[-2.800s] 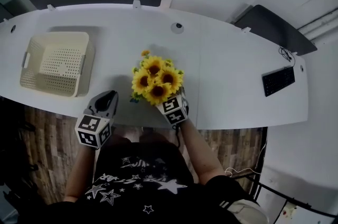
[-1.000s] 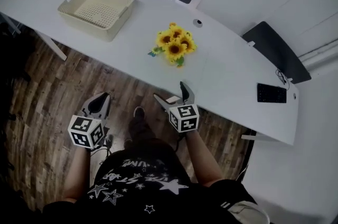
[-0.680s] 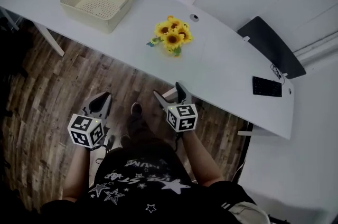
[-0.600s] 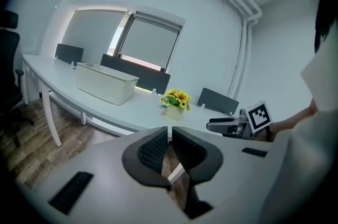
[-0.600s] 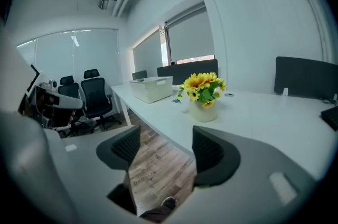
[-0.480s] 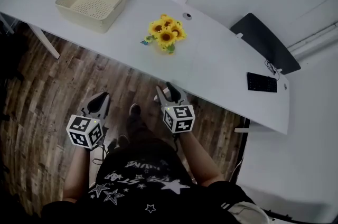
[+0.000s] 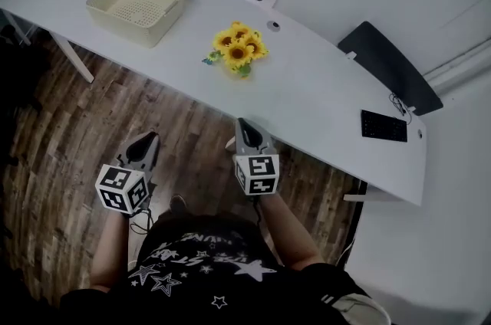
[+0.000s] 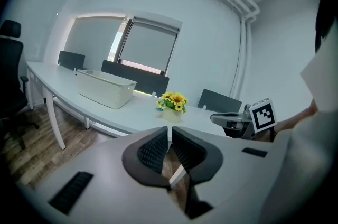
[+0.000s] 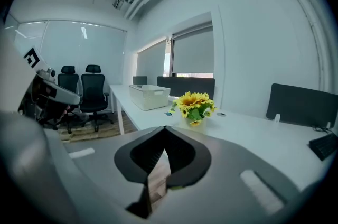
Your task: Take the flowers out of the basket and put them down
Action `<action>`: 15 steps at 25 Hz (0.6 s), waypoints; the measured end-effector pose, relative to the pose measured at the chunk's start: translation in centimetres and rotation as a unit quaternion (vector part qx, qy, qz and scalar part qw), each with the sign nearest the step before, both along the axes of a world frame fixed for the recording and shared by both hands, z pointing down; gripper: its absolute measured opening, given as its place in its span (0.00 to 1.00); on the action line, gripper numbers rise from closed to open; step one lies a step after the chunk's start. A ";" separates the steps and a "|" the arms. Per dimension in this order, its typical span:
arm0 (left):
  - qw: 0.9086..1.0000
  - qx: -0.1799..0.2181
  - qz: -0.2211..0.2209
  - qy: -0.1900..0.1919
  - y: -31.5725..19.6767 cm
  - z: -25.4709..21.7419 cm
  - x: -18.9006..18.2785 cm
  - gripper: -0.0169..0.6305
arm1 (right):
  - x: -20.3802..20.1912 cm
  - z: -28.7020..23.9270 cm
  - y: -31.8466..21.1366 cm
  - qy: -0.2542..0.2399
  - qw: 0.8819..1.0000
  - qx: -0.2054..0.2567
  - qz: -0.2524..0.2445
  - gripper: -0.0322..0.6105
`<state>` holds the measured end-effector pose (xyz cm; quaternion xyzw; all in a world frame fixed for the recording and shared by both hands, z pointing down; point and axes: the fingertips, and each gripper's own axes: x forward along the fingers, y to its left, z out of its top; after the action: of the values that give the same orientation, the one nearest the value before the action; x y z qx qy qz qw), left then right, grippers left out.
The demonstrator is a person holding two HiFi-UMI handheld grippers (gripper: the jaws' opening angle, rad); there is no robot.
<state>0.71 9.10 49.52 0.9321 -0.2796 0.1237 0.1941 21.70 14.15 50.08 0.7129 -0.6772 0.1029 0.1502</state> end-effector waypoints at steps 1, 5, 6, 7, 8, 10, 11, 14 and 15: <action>1.000 0.000 -0.007 -0.005 0.3 0.1 0.1 0.08 | -0.1 0.1 0.3 -0.003 1.000 -0.001 -0.012 0.05; 0.999 -0.008 -0.033 -0.010 2.7 -0.1 1.4 0.08 | -0.3 0.6 2.4 -0.014 0.998 -0.002 -0.064 0.05; 0.999 -0.007 -0.036 -0.011 3.3 -0.2 1.8 0.07 | -0.2 0.8 3.0 -0.015 0.997 -0.002 -0.074 0.05; 0.999 -0.004 -0.039 -0.013 3.9 -0.2 2.1 0.07 | -0.1 1.0 3.7 -0.016 0.997 -0.002 -0.081 0.05; 0.999 -0.001 -0.040 -0.017 4.5 -0.2 2.5 0.08 | 0.0 1.2 4.4 -0.017 0.996 -0.001 -0.088 0.05; 0.999 0.002 -0.042 -0.021 6.0 -0.2 3.3 0.07 | 0.3 1.5 6.0 -0.021 0.995 -0.003 -0.100 0.05; 0.999 0.003 -0.042 -0.022 6.8 -0.3 3.7 0.07 | 0.4 1.7 6.8 -0.022 0.994 -0.004 -0.106 0.05; 0.999 0.014 -0.039 -0.021 9.0 -0.8 4.6 0.08 | 0.7 1.9 8.5 -0.019 0.992 -0.009 -0.121 0.05; 0.999 0.017 -0.040 -0.020 9.6 -0.9 4.8 0.08 | 0.9 1.9 9.0 -0.018 0.992 -0.011 -0.123 0.05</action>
<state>5.54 18.71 48.57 0.9207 -0.3226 0.1296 0.1772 22.62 23.18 52.00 0.6202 -0.7615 0.1036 0.1575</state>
